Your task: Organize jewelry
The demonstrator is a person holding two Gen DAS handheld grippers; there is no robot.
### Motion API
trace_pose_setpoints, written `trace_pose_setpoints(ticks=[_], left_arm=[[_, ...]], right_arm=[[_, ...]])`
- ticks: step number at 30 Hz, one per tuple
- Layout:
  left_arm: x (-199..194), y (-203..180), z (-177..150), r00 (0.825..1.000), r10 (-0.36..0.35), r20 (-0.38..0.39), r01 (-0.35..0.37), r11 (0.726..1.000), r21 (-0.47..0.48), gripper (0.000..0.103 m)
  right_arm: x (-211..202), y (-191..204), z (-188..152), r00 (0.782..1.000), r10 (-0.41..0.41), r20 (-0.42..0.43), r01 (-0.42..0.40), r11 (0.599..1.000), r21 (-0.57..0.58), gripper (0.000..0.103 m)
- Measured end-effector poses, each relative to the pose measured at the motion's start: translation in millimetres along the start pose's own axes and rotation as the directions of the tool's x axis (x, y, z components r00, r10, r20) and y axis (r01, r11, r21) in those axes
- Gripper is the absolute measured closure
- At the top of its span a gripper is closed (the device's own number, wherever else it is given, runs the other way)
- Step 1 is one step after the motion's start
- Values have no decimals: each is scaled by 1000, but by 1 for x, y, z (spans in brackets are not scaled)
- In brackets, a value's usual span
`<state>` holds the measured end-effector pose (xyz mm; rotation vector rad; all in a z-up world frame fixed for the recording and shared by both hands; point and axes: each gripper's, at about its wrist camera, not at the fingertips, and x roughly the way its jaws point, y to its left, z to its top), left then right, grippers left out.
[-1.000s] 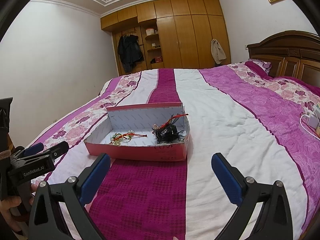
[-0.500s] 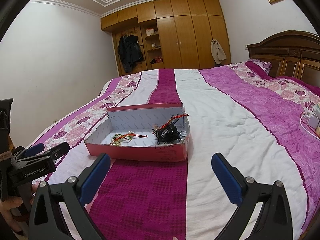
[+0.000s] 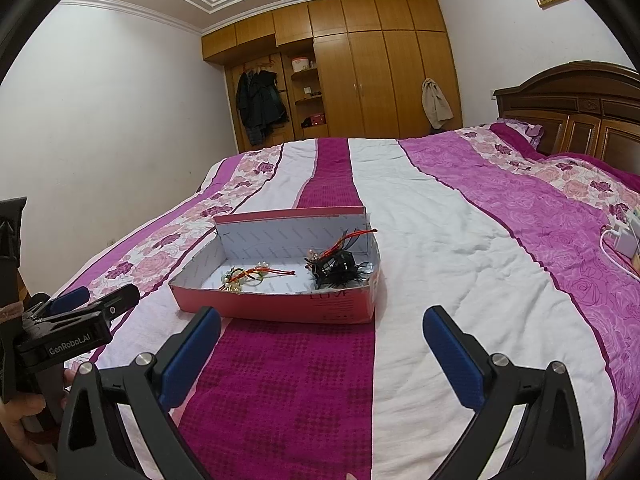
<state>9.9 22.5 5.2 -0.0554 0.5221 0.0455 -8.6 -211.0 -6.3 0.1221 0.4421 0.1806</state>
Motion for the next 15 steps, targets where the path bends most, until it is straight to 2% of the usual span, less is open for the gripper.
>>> trace_pose_setpoints(ticks=[15], left_arm=[[1, -1, 0, 1000, -3, -2, 3, 1000, -2, 5]], right_arm=[[0, 0, 0, 1000, 0, 0, 0, 1000, 0, 0]])
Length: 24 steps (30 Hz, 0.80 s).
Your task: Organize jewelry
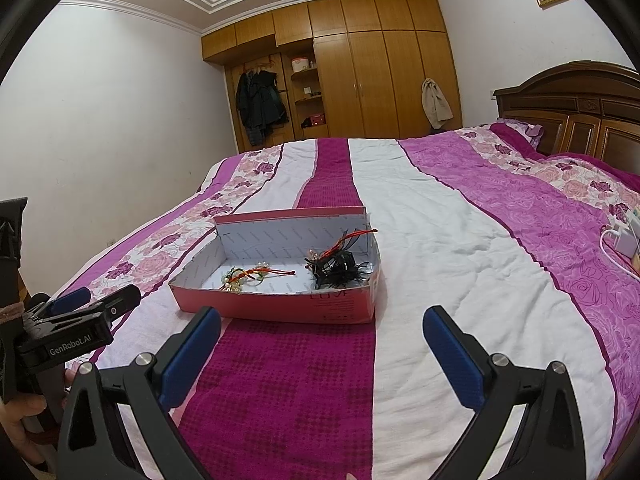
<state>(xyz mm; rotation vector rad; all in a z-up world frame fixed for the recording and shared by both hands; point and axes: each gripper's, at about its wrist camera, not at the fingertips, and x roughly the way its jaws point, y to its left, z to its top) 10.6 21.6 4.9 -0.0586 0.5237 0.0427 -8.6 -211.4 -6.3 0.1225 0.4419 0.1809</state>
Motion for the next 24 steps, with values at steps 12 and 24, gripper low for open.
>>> trace_pose_setpoints(ticks=[12, 24], left_arm=[[1, 0, -1, 1000, -1, -2, 1, 1000, -1, 5], [1, -2, -1, 1000, -2, -2, 2, 1000, -2, 5]], right_arm=[[0, 1, 0, 1000, 0, -2, 0, 1000, 2, 0], [0, 2, 1, 1000, 0, -1, 0, 1000, 3, 0]])
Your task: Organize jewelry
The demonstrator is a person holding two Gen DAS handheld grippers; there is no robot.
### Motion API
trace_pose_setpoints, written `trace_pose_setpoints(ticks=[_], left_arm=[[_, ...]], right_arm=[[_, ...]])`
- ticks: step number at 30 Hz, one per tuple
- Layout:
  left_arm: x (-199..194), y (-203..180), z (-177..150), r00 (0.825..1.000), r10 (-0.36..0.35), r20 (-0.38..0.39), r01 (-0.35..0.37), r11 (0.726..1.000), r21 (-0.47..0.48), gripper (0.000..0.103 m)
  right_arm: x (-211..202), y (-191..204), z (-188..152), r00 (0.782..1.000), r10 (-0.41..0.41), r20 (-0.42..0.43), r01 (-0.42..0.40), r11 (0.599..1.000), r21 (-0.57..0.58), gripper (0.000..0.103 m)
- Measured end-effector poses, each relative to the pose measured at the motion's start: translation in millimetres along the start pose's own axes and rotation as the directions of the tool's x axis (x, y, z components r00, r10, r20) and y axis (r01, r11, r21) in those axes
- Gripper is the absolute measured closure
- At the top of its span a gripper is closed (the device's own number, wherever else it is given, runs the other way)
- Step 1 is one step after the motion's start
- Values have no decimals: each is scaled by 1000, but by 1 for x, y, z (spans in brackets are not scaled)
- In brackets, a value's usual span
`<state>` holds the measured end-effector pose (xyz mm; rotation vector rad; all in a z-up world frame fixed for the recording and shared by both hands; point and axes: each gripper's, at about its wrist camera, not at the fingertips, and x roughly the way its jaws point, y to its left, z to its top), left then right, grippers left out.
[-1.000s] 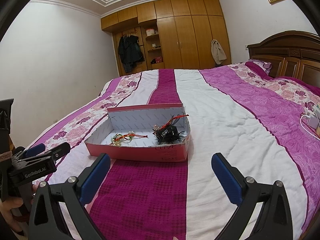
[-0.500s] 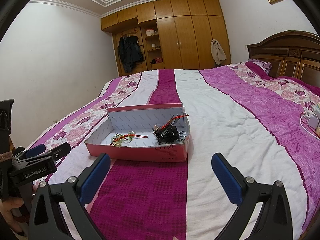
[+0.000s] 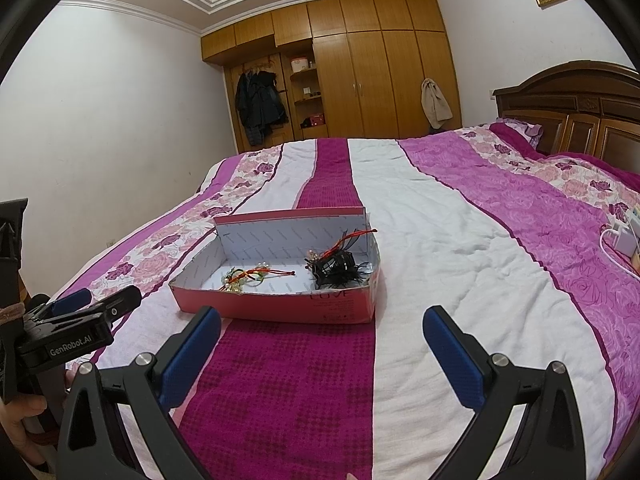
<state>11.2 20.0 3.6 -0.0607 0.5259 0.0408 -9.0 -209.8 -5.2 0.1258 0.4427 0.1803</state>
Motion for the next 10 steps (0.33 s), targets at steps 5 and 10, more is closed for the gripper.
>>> trace_pose_setpoints(ticks=[5, 10], left_arm=[[0, 0, 0, 1000, -1, 1, 1, 1000, -1, 5], [0, 0, 0, 1000, -4, 0, 4, 1000, 2, 5]], right_arm=[[0, 1, 0, 1000, 0, -1, 0, 1000, -1, 0], [0, 1, 0, 1000, 0, 0, 0, 1000, 0, 0]])
